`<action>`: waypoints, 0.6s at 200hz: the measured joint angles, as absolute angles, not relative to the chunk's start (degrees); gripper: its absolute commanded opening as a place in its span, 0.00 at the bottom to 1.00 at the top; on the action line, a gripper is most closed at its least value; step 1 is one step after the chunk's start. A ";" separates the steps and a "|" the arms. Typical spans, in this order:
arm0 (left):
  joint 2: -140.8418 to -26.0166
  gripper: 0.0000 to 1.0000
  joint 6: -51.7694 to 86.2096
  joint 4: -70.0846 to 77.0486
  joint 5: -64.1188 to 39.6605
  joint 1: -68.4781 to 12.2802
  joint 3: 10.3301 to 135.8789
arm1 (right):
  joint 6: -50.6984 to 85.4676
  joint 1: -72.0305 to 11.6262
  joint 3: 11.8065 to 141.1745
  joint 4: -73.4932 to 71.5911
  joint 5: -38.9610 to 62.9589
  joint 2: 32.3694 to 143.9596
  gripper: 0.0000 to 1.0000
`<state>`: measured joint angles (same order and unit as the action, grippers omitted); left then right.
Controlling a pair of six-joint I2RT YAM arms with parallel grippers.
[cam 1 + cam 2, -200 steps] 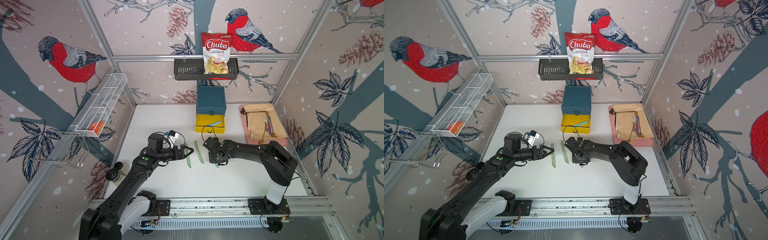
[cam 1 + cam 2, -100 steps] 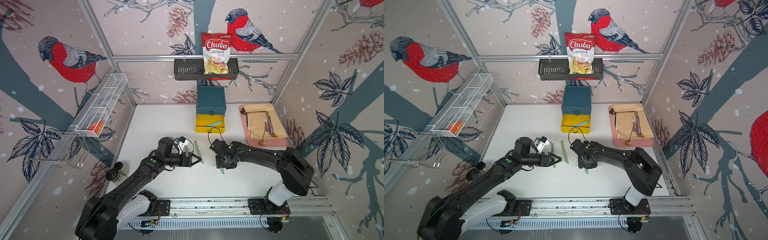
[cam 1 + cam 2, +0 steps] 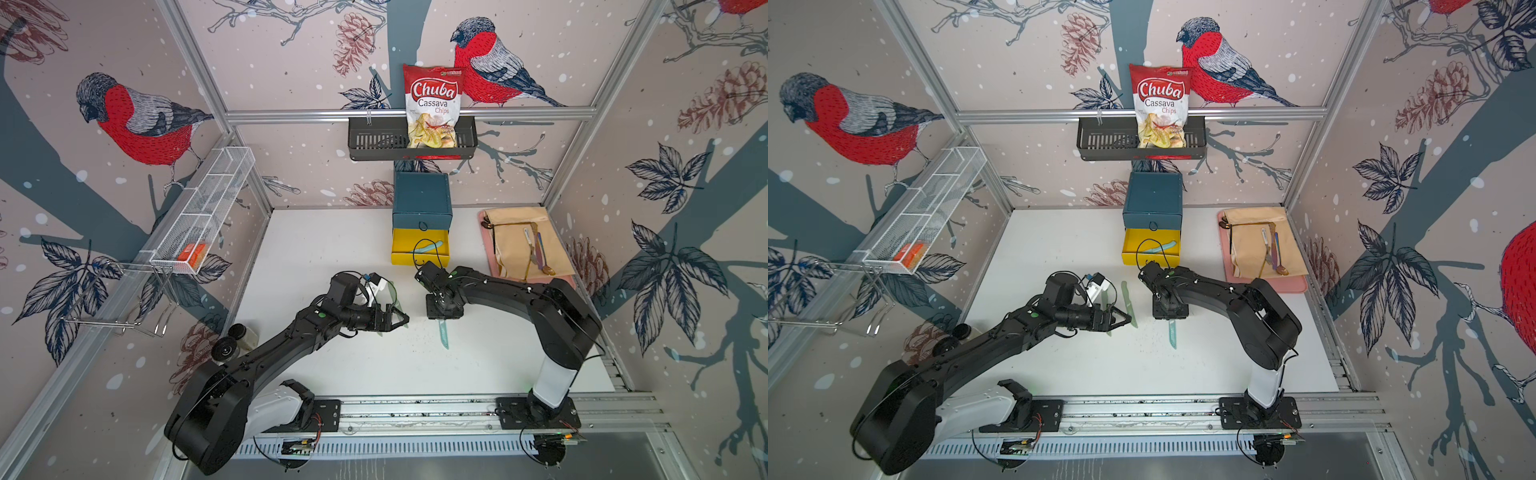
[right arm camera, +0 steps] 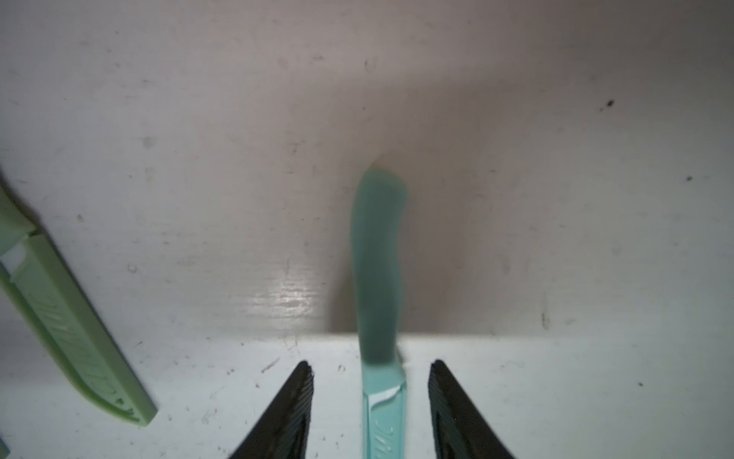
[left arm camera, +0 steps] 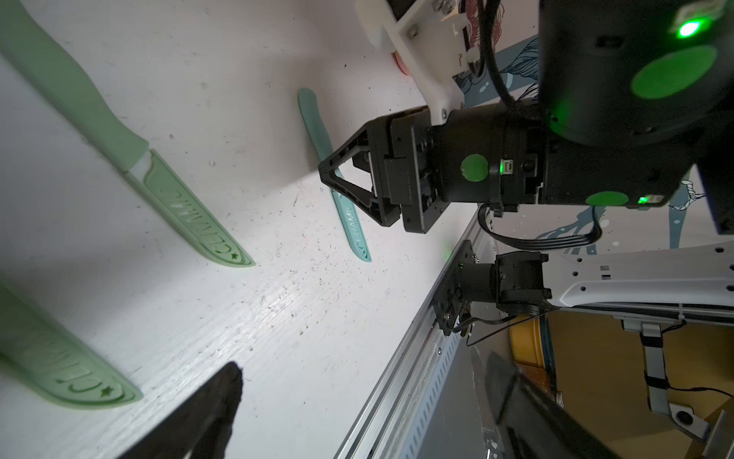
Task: Place the fruit knives into the drawer by color
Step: Pick up the fruit knife from the center of the board.
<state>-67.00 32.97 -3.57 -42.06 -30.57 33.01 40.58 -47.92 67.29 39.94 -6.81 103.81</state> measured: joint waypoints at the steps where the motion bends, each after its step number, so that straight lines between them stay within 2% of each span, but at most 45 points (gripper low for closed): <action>1: -67.02 0.97 32.95 -3.60 -42.04 -30.57 33.04 | 40.51 -47.88 67.33 39.92 -6.79 103.92 0.47; 66: -67.53 0.97 32.08 -3.77 -42.00 -30.59 32.99 | 39.18 -46.85 67.77 39.44 -5.72 106.34 0.44; 120: -68.03 0.97 31.51 -3.77 -42.00 -30.59 32.97 | 38.96 -45.91 67.55 38.57 -4.45 106.89 0.30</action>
